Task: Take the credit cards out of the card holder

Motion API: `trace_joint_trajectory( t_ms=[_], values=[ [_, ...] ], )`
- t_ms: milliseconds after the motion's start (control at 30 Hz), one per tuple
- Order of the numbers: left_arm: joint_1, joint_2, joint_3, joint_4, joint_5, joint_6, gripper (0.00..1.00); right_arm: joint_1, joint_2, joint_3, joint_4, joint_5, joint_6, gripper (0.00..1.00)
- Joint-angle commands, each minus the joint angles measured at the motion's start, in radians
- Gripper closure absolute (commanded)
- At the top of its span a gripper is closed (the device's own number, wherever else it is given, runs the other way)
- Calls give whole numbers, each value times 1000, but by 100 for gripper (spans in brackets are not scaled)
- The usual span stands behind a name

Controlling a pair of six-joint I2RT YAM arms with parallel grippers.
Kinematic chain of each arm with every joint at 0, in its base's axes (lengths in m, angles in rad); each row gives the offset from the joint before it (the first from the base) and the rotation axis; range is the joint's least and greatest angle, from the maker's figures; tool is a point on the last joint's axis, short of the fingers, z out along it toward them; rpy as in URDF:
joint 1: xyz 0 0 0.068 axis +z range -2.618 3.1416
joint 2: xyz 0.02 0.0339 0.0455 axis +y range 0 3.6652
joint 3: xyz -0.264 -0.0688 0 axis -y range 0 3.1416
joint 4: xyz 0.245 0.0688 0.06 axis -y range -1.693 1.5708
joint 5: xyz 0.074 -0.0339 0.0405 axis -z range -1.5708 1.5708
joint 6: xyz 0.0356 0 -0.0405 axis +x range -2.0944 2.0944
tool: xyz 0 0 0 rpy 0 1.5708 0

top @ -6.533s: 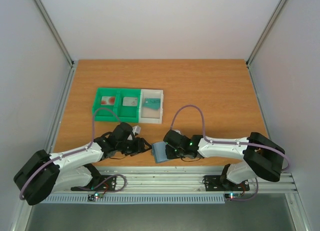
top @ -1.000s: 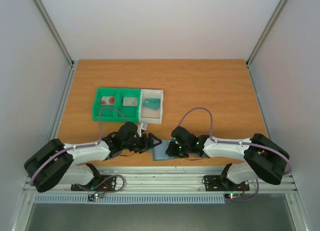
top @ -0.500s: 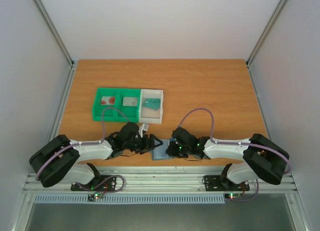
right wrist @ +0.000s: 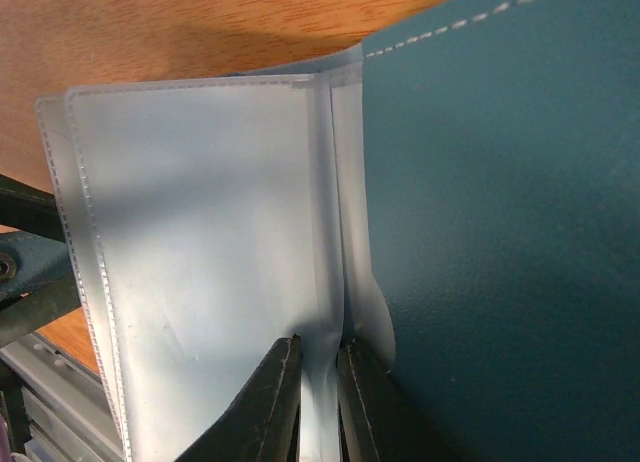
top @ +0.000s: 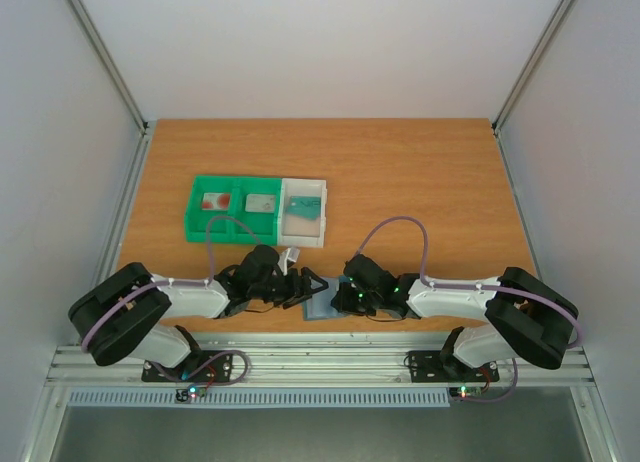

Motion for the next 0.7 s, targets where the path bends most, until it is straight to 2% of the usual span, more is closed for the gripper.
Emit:
trace_joint_trajectory(
  t_ms=[0,667],
  values=[
    [-7,-7,-6,-40,-38,25,26,5,33,-33,-43,32,6,86],
    [-70,45,72,23,-21,-17,25,6,1,-58,27,21,19,86]
  ],
)
